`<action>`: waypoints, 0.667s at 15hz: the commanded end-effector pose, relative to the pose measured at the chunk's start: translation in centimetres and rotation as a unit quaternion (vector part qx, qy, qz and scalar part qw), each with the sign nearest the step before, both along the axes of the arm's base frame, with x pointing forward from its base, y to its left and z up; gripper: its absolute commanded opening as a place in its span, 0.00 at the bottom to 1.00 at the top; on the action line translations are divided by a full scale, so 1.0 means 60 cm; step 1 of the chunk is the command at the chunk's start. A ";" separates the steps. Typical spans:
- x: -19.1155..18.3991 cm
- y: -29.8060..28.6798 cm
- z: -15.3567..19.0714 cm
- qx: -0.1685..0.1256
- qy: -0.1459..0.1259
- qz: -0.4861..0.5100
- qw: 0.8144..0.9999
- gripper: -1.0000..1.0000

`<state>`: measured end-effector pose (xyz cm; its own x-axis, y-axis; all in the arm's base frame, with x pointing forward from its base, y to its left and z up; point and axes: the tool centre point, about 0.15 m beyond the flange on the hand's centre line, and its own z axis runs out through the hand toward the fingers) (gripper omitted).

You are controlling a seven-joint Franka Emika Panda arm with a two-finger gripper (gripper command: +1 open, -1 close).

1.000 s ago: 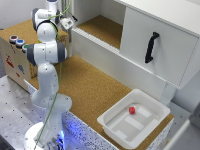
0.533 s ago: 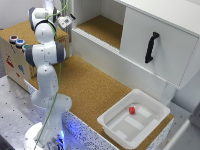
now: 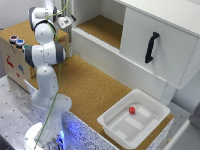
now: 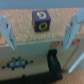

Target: Place the purple block on top of the drawer

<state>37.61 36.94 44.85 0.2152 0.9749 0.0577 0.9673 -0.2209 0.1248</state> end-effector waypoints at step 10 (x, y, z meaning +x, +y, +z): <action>-0.115 -0.466 -0.125 0.022 -0.054 -0.116 0.991 1.00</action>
